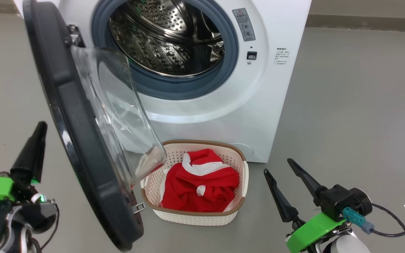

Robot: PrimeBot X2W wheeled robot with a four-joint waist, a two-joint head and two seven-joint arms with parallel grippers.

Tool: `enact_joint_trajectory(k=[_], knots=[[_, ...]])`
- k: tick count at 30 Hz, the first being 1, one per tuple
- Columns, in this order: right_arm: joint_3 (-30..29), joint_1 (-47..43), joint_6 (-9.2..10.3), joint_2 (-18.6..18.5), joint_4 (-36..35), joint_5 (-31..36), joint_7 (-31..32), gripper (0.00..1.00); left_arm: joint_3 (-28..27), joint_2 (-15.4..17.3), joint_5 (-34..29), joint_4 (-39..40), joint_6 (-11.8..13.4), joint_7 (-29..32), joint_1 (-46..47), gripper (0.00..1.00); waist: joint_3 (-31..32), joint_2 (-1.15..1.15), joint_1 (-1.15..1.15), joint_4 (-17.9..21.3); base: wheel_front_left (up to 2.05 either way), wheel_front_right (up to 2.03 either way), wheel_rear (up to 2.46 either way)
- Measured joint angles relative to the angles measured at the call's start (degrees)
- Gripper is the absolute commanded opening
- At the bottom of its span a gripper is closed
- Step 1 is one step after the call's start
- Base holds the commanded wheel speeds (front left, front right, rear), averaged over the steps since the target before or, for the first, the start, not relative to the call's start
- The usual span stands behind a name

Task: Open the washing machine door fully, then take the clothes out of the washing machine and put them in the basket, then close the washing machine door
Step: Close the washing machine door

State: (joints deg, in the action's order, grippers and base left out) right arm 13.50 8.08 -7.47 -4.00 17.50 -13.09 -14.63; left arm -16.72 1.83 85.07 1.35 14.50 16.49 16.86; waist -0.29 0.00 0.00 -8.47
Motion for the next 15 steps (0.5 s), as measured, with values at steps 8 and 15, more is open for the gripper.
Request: enact_joint_trajectory(k=[8,15], knots=[[0.16,0.46,0.00,-0.05,-0.01,0.00,0.00,1.00,0.25,-0.04,4.09,6.22,4.54,3.80,0.01,0.00,-1.04,0.00,0.00,1.51,0.00,0.00,0.00],[0.32,0.46,0.00,-0.10,0.01,-0.01,0.00,1.00,0.49,0.04,5.45,7.97,4.98,3.83,-1.10,0.00,-1.14,0.00,0.00,3.77,0.00,0.00,0.00]])
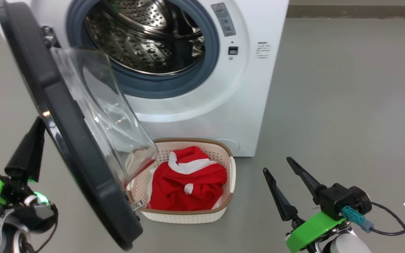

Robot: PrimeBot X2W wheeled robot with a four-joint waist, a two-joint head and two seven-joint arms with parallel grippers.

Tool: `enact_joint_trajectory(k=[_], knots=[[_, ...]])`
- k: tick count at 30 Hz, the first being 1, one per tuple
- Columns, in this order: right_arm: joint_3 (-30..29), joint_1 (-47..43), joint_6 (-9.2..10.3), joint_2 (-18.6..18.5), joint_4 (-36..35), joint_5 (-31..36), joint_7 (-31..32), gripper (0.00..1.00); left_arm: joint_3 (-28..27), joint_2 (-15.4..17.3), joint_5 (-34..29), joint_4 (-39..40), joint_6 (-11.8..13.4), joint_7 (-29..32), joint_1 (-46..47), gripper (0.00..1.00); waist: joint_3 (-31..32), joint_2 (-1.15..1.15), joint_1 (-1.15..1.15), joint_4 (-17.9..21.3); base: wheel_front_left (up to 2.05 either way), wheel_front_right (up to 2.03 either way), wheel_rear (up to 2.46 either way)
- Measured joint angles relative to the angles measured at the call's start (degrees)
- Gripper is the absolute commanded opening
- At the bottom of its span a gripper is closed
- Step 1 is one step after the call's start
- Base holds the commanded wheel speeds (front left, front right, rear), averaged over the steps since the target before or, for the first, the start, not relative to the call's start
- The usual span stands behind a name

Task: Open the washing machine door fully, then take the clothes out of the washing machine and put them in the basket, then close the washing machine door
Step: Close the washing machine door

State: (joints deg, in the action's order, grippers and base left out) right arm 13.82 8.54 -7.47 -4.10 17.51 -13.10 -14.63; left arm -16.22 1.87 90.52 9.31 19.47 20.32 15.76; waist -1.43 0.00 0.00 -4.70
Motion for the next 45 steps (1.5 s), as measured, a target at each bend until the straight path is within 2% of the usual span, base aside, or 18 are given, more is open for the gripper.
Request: enact_joint_trajectory(k=[10,19,24,33,45], knots=[[-0.08,0.04,0.00,0.00,-0.02,0.00,0.00,1.00,1.56,0.00,2.85,0.44,0.07,-2.72,-0.53,0.00,-0.28,0.00,0.00,4.56,0.00,0.00,0.00],[-0.10,0.20,0.00,-0.19,-0.08,-0.01,0.00,1.00,3.14,-0.02,5.35,-0.31,-1.88,-5.76,-0.39,0.00,-1.01,0.00,0.00,8.56,0.00,0.00,0.00],[-0.11,0.40,0.00,-0.22,-0.21,-0.02,0.00,1.00,3.23,-0.02,6.45,-1.27,-1.96,-7.37,0.28,0.00,-1.99,0.00,0.00,9.82,0.00,0.00,0.00],[-0.31,2.43,0.00,-0.43,-0.93,-0.07,0.00,1.00,4.50,-0.02,8.31,-2.77,-3.49,-10.34,4.96,0.00,-5.11,0.00,0.00,11.85,0.00,0.00,0.00],[-0.42,4.82,0.00,-0.70,-1.62,-0.08,-0.01,1.00,7.35,-0.07,10.07,-9.42,-7.13,-15.52,14.73,0.00,-9.84,0.00,0.00,13.35,0.00,0.00,0.00]])
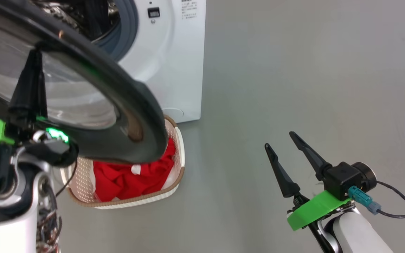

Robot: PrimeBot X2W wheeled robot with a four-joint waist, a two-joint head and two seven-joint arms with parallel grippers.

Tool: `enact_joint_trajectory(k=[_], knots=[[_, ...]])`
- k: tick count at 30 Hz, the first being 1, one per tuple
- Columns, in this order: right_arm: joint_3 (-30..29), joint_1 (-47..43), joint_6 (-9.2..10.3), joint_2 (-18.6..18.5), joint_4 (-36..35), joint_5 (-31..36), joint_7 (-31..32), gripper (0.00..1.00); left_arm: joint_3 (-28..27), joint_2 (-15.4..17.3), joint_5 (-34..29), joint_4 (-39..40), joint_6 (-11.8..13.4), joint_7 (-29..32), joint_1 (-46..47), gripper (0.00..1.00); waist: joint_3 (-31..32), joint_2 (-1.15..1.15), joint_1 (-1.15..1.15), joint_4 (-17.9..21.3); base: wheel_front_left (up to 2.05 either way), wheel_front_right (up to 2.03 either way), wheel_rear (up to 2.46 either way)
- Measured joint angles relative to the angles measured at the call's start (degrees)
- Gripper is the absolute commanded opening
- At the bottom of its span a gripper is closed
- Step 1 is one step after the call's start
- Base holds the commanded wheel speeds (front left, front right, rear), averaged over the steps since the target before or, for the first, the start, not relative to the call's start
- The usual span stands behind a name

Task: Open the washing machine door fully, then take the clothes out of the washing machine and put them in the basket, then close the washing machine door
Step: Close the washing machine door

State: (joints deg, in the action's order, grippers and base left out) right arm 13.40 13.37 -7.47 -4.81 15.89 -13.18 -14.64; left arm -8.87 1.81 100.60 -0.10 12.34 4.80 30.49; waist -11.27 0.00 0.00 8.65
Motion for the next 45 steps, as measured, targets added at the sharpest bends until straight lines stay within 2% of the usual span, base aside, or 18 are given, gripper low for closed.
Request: enact_joint_trajectory(k=[4,10,18,26,32,45], knots=[[0.01,0.22,0.00,-0.09,-0.33,0.00,0.01,1.00,1.09,-0.02,0.29,-2.65,-1.80,-0.99,3.54,0.00,-1.54,0.00,0.00,0.33,0.00,0.00,0.00],[0.12,1.97,0.00,-0.27,-0.57,0.00,0.01,1.00,1.55,-0.05,0.29,-6.44,-2.92,-2.08,8.78,0.00,-4.10,0.00,0.00,0.92,0.00,0.00,0.00],[0.54,4.48,0.00,-0.46,-0.96,-0.53,0.00,1.00,1.55,-0.03,0.13,-10.94,-5.71,-2.93,16.07,0.00,-8.04,0.00,0.00,1.63,0.00,0.00,0.00],[0.96,5.86,0.00,-0.67,-1.37,-0.53,0.00,1.00,2.05,0.35,-0.85,-16.06,-7.19,-2.88,22.35,0.00,-11.53,0.00,0.00,2.04,0.00,0.00,0.00],[1.72,6.57,0.00,-0.69,-1.44,-0.62,0.00,1.00,2.77,0.66,-1.91,-19.85,-9.43,-2.35,24.81,0.00,-12.99,0.00,0.00,2.49,0.00,0.00,0.00],[1.94,6.84,0.00,-0.81,-1.00,-1.44,0.00,1.00,3.27,1.08,-2.74,-24.73,-11.44,-1.57,27.44,0.00,-13.08,0.00,-0.01,3.36,0.00,0.00,0.00]])
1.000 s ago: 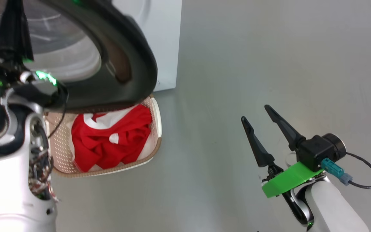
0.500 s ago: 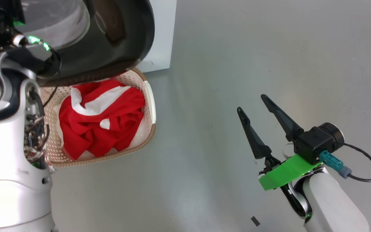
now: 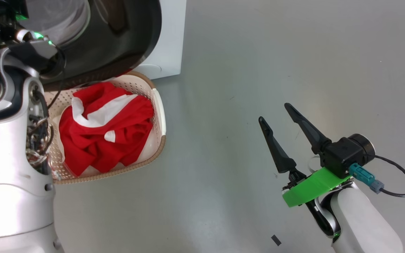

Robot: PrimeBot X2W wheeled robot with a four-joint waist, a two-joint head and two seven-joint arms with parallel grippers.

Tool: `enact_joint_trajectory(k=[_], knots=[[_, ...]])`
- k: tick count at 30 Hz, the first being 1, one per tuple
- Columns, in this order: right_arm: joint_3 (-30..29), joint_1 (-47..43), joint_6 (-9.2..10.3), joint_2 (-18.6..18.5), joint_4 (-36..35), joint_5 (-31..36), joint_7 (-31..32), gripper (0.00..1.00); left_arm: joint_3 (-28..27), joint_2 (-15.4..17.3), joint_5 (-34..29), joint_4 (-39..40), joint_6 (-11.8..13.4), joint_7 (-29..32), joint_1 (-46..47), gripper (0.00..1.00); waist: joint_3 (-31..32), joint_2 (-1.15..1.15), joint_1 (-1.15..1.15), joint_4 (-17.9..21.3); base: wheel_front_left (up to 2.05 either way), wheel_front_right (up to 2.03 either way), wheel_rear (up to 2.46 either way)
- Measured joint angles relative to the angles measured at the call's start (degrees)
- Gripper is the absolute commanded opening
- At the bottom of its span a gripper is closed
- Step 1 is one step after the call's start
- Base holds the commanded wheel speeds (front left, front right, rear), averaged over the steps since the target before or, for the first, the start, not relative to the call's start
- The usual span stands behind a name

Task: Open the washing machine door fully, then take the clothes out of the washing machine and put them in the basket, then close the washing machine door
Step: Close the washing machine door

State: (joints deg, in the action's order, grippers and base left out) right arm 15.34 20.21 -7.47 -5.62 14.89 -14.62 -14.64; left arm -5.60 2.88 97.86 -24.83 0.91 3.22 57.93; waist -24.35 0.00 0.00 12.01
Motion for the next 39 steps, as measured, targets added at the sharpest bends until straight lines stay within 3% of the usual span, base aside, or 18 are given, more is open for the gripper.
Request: enact_joint_trajectory(k=[4,5,6,7,8,9,17,23,24,31,39], knots=[[-0.08,0.00,0.00,-0.05,0.24,0.00,0.00,1.00,-0.01,-0.02,0.05,-0.25,-0.01,0.67,-0.11,0.00,0.45,0.00,0.00,-0.32,0.00,0.00,0.00],[-0.10,0.00,0.00,-0.09,0.34,0.00,0.00,1.00,-0.03,-0.02,0.11,-0.26,-0.01,0.74,-0.24,0.07,0.66,0.00,0.00,-0.45,0.00,0.00,0.00],[-0.12,0.00,0.00,-0.13,0.47,0.00,0.00,1.00,-0.03,-0.02,0.12,-0.21,-0.01,0.87,-0.47,0.27,0.89,0.00,0.01,-0.56,0.00,0.00,0.00],[-0.14,0.00,0.00,-0.18,0.58,0.00,0.00,1.00,-0.01,-0.02,0.16,-0.02,-0.05,1.22,-0.85,0.37,1.18,0.00,0.00,-0.68,0.00,0.00,0.00],[-0.20,-0.01,0.00,-0.23,0.66,0.00,0.00,1.00,0.04,-0.08,0.18,0.38,-0.48,1.33,-1.37,0.93,1.51,0.00,0.00,-0.80,0.00,0.00,0.00],[-0.30,-0.01,0.00,-0.27,0.74,0.00,0.00,1.00,0.19,-0.03,0.18,0.80,-0.49,1.77,-1.92,1.00,1.86,0.00,0.00,-0.92,0.00,0.00,0.00],[-1.96,-0.41,0.00,-0.34,0.94,0.00,0.00,1.00,2.07,2.59,-4.49,6.69,-1.48,1.27,-11.61,1.00,5.60,0.00,0.00,-1.93,0.00,0.00,0.00],[-3.30,-2.71,0.00,-0.27,1.55,0.03,0.01,1.00,5.49,7.55,-17.64,10.85,-1.81,-5.17,-20.30,1.00,9.14,0.00,0.00,-2.70,0.00,0.00,0.00],[-3.30,-2.71,0.00,-0.27,1.55,0.03,0.01,1.00,5.49,7.55,-17.64,10.85,-1.81,-5.17,-20.30,1.00,9.14,0.00,0.00,-2.70,0.00,0.00,0.00],[-5.61,-5.09,0.00,-0.09,2.05,0.79,0.00,1.00,10.48,11.95,-32.89,14.62,0.87,-12.58,-30.61,1.00,13.59,0.00,0.00,-3.46,0.00,0.00,0.00],[-7.40,-7.79,0.00,0.37,1.57,1.10,0.01,1.00,11.65,13.76,-40.88,20.43,0.75,-16.53,-40.72,1.00,17.67,0.00,0.00,-4.34,0.00,0.00,0.00]])
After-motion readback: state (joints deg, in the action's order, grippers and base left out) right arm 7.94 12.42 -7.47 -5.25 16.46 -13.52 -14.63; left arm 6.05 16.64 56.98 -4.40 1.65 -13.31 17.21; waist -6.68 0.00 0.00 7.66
